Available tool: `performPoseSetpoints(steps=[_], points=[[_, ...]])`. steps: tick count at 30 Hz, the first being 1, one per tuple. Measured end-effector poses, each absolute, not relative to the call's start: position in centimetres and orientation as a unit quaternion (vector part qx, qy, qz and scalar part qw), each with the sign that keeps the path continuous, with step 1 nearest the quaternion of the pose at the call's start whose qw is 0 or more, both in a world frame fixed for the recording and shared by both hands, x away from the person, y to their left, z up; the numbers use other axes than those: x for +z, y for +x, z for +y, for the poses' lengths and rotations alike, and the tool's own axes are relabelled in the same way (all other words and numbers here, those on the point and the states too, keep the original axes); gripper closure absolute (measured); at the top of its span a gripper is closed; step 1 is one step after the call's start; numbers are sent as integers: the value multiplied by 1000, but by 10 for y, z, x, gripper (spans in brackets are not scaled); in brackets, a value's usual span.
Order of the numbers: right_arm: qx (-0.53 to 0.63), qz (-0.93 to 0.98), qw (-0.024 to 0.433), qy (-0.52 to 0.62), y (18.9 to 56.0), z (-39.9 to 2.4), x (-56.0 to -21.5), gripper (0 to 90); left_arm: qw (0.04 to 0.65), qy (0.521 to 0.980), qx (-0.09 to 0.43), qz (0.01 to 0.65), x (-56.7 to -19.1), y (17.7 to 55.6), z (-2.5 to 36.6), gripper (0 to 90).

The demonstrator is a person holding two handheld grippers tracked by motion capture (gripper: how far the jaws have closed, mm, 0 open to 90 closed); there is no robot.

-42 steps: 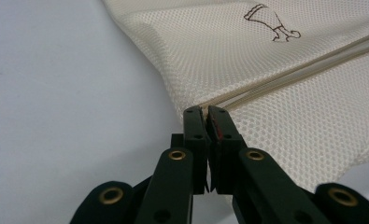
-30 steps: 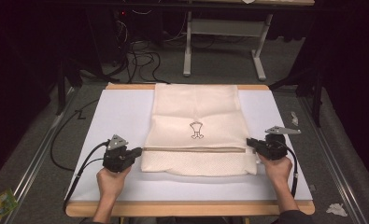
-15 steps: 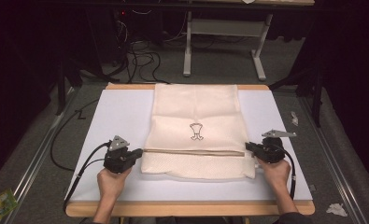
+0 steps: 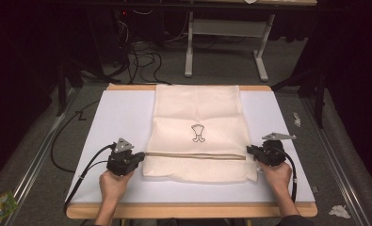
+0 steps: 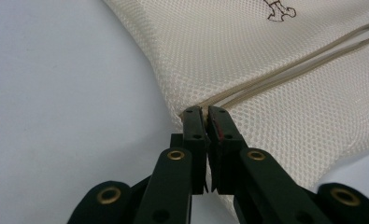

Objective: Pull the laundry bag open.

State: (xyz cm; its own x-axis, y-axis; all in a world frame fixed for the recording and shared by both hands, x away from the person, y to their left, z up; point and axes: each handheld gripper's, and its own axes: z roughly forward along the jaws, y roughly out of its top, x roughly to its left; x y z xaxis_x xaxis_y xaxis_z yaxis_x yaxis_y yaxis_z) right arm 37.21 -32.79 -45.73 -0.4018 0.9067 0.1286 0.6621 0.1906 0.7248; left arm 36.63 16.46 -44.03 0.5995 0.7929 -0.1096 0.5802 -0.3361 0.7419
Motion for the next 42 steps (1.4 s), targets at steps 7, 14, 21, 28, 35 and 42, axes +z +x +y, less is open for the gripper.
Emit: performPoseSetpoints(steps=[7, 14, 21, 28, 35, 42], points=[[363, 755, 168, 519, 373, -328, -459, 812, 385, 807, 136, 427, -443, 367, 163, 862], [367, 749, 182, 521, 369, -330, -462, 732, 392, 803, 140, 427, -442, 368, 164, 841], [371, 743, 199, 521, 366, -331, -457, 646, 403, 796, 145, 427, -439, 367, 164, 756], [390, 734, 208, 517, 362, -334, -449, 613, 416, 786, 158, 429, -434, 368, 165, 681], [411, 719, 213, 518, 357, -339, -441, 583, 426, 777, 169, 432, -429, 368, 171, 594], [432, 700, 227, 521, 351, -352, -432, 547, 453, 750, 186, 444, -420, 369, 183, 528]])
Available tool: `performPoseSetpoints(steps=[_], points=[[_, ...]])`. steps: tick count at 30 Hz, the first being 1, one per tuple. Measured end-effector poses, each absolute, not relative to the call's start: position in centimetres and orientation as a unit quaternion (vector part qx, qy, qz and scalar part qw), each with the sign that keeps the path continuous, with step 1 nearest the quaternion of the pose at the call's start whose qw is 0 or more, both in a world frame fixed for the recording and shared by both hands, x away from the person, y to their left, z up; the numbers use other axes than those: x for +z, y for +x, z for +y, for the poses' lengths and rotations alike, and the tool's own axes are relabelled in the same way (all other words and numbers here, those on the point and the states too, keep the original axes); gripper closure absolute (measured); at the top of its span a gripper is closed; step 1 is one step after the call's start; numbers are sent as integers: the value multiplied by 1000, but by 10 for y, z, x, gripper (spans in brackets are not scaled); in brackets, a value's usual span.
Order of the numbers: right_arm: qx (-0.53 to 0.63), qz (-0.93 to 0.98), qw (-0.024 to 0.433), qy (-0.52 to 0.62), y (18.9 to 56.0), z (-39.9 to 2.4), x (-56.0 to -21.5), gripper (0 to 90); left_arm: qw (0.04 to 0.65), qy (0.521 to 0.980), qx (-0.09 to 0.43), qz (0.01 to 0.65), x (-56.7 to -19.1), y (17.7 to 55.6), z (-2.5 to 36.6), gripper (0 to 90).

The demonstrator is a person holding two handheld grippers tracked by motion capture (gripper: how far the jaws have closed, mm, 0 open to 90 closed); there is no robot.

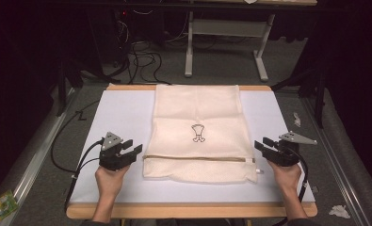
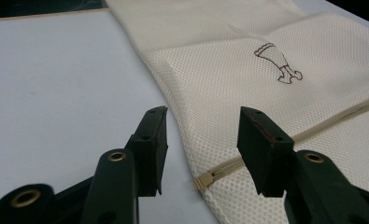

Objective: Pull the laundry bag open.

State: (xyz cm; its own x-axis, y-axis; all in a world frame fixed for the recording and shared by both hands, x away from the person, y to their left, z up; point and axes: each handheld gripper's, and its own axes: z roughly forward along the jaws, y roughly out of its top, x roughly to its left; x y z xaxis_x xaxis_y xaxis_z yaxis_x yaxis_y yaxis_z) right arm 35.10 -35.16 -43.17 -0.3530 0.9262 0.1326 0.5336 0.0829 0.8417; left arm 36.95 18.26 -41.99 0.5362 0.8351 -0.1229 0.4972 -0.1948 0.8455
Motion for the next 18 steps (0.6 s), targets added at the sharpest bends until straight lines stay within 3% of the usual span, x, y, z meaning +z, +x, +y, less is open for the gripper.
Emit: performPoseSetpoints(steps=[18], points=[[465, 664, 247, 531, 337, -382, -421, 551, 465, 726, 204, 465, -417, 368, 203, 504]])
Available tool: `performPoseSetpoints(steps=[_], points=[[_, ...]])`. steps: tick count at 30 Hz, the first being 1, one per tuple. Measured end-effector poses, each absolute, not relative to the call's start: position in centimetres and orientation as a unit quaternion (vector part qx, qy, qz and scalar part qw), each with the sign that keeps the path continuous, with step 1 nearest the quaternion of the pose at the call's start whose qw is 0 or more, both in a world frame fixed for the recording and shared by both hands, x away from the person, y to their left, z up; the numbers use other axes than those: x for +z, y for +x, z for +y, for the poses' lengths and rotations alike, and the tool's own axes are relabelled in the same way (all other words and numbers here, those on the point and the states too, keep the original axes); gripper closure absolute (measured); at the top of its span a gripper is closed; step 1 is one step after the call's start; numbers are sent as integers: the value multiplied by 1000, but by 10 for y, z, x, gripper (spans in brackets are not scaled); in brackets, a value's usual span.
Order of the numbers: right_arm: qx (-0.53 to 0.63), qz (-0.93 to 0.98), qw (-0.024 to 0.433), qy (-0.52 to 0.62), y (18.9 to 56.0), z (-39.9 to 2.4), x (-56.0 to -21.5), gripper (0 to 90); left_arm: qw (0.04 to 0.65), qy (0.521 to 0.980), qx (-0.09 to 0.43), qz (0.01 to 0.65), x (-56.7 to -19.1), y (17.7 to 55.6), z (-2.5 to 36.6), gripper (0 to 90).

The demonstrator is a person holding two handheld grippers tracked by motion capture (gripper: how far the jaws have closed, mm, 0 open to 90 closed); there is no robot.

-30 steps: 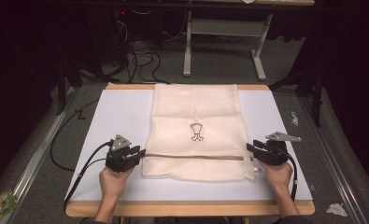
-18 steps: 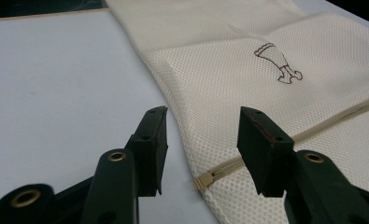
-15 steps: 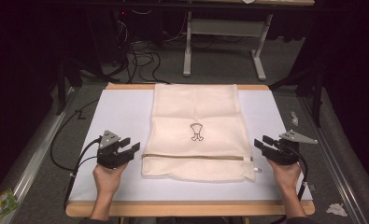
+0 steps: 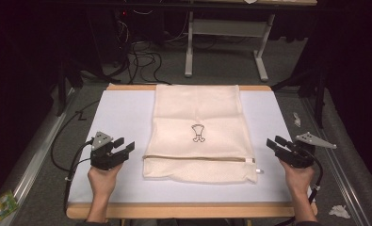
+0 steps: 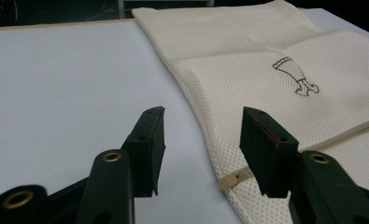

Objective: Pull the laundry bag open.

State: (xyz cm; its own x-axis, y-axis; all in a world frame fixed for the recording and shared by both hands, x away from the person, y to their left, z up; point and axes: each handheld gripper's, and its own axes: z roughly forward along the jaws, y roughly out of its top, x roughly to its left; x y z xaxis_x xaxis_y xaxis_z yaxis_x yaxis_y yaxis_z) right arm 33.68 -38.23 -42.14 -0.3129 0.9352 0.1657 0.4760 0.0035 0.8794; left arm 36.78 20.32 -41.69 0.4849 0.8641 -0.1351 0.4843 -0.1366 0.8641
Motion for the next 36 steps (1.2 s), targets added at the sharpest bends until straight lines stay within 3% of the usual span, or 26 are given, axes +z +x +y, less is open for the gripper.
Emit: performPoseSetpoints(steps=[36], points=[[474, 627, 254, 564, 320, -418, -435, 572, 471, 684, 209, 517, -431, 370, 237, 496]])
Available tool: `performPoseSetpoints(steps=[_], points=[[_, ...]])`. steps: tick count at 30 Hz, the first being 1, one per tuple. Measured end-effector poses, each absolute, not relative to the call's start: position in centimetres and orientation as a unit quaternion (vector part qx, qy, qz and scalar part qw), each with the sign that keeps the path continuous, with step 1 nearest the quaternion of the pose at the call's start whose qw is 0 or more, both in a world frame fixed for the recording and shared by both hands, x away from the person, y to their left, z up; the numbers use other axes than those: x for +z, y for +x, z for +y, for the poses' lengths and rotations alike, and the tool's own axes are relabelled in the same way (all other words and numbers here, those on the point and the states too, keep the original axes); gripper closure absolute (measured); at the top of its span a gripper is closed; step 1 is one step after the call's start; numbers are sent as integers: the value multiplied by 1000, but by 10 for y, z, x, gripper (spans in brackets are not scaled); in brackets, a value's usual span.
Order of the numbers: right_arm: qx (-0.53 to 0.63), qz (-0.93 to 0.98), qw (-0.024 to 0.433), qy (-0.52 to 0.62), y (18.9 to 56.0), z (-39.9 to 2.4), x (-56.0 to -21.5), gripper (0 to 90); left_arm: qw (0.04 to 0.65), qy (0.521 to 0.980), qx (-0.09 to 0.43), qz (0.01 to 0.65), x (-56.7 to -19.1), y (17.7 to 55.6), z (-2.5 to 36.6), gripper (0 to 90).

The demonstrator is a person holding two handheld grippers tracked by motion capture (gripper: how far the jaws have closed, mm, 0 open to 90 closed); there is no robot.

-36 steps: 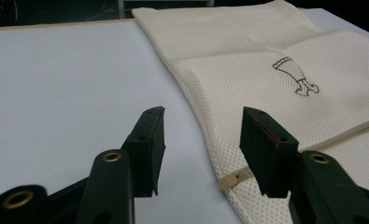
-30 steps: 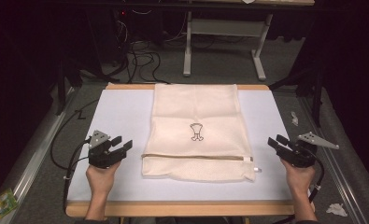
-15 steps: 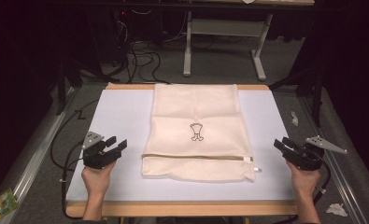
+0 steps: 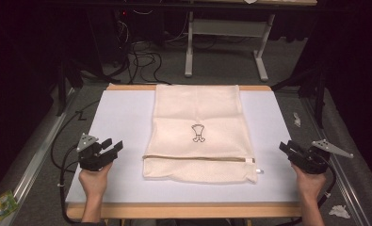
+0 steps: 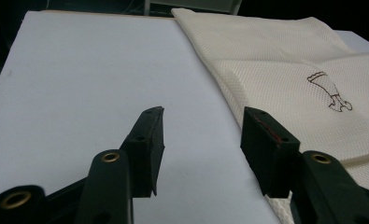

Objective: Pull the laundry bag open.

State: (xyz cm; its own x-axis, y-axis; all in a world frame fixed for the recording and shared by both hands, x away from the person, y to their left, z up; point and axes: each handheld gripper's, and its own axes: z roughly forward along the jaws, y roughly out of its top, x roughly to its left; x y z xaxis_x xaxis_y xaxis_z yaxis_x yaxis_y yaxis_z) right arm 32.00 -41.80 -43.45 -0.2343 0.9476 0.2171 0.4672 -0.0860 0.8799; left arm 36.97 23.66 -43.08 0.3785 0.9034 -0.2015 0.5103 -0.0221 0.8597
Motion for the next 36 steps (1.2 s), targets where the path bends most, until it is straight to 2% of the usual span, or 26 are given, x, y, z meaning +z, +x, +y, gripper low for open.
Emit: performPoseSetpoints(steps=[30, 36], points=[[448, 615, 247, 600, 329, -428, -465, 578, 454, 666, 215, 552, -455, 383, 244, 494], [441, 622, 243, 600, 334, -423, -468, 579, 437, 681, 221, 544, -461, 388, 240, 486]])
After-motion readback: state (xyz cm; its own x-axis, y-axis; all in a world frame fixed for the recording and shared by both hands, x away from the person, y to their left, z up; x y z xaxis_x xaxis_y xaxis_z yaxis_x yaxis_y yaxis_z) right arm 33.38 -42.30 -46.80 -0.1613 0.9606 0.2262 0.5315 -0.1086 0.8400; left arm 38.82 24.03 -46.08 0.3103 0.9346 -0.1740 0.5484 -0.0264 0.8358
